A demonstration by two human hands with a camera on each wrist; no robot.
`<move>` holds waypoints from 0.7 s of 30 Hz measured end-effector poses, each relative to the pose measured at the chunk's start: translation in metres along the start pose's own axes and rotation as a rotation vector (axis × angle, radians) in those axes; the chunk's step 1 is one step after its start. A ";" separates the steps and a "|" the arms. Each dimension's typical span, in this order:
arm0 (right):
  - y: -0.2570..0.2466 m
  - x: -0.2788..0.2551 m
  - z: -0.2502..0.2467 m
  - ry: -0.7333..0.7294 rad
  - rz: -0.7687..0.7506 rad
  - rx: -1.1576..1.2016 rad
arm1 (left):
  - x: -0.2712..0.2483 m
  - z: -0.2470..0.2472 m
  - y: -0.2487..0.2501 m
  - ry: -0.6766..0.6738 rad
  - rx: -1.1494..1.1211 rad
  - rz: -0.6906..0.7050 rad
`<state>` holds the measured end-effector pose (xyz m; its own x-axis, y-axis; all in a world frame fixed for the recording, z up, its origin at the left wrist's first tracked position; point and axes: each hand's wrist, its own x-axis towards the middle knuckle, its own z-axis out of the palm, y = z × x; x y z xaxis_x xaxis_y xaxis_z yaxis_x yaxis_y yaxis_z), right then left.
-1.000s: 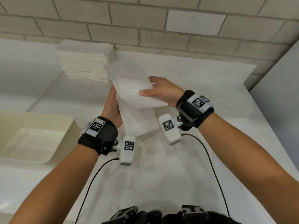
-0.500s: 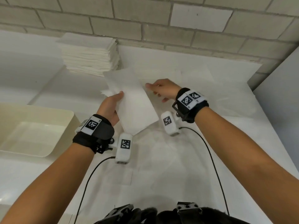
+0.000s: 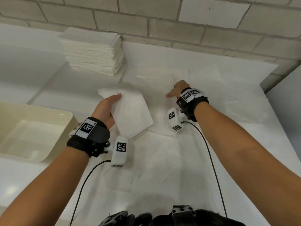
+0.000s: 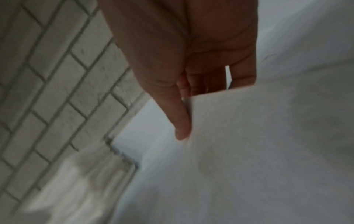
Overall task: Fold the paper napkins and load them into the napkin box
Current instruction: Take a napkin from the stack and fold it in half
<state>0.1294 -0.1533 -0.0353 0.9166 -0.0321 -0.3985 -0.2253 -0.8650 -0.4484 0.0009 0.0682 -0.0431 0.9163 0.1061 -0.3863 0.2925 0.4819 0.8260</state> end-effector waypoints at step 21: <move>0.006 -0.067 0.002 -0.075 -0.142 0.170 | -0.002 0.014 -0.005 -0.056 0.087 0.011</move>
<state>0.0664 -0.1551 -0.0128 0.9172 0.1265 -0.3779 -0.1545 -0.7611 -0.6300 0.0014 0.0535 -0.0403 0.9327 0.0610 -0.3554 0.3026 0.4036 0.8634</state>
